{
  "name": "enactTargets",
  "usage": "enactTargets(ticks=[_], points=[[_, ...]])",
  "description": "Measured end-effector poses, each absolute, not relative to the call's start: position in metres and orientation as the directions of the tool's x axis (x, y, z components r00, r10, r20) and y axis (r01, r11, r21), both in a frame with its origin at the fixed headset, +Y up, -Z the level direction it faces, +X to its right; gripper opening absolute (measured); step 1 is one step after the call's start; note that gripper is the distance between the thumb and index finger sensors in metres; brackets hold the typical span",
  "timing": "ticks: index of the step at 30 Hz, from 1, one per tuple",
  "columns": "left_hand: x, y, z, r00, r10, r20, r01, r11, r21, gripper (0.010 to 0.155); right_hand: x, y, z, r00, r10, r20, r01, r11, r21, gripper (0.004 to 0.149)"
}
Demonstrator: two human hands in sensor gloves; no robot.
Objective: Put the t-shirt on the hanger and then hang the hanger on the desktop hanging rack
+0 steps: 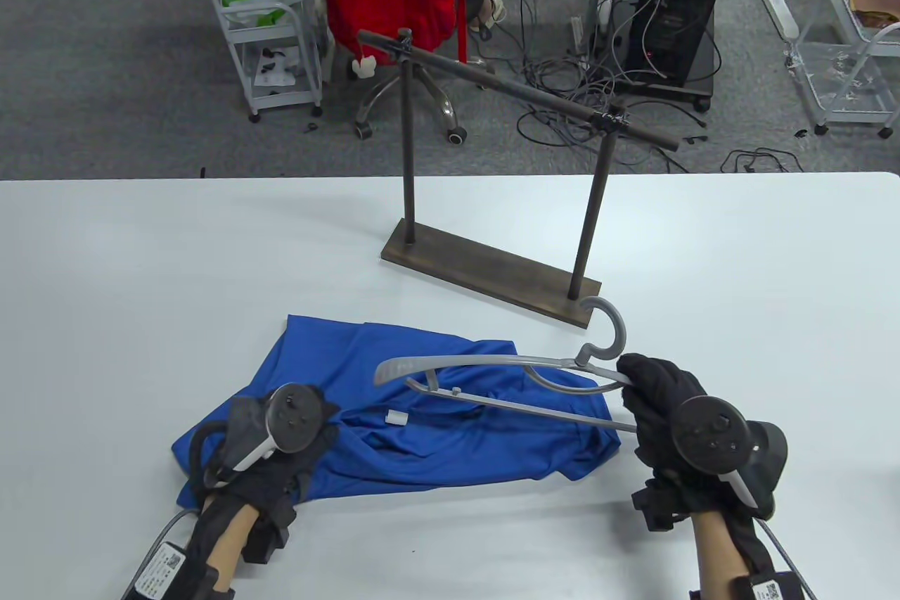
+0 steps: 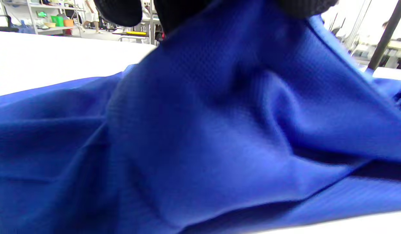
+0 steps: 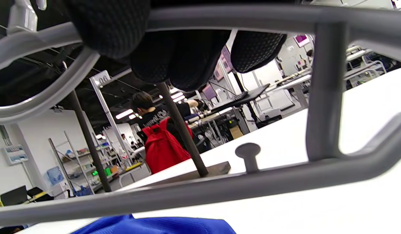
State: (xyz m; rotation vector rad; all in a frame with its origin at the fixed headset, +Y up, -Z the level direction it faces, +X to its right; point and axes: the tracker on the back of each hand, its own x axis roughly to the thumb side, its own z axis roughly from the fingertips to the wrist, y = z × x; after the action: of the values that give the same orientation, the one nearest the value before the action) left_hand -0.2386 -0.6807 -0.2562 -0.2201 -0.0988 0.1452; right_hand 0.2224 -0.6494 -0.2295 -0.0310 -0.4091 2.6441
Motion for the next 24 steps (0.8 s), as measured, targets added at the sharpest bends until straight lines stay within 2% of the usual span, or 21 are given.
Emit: enactTargets(ticks=[3, 7, 19, 24], points=[[-0.240, -0.668, -0.250, 0.971, 0.215, 0.107, -0.194, 0.964, -0.183, 0.049, 0.216, -0.646, -0.226, -0.903, 0.425, 0.066, -0.424, -0.855, -0.298, 0.045], [-0.239, -0.660, -0.246, 0.967, 0.219, 0.131, -0.200, 0.968, -0.149, 0.049, 0.207, -0.644, -0.223, -0.918, 0.386, 0.092, -0.396, -0.867, -0.304, 0.046], [-0.240, -0.660, -0.246, 0.977, 0.188, 0.103, -0.173, 0.975, -0.143, 0.052, 0.201, -0.635, -0.215, -0.916, 0.375, 0.145, -0.402, -0.848, -0.347, 0.045], [-0.240, -0.658, -0.244, 0.966, 0.225, 0.125, -0.205, 0.966, -0.157, 0.053, 0.199, -0.636, -0.215, -0.932, 0.335, 0.138, -0.362, -0.862, -0.355, 0.045]])
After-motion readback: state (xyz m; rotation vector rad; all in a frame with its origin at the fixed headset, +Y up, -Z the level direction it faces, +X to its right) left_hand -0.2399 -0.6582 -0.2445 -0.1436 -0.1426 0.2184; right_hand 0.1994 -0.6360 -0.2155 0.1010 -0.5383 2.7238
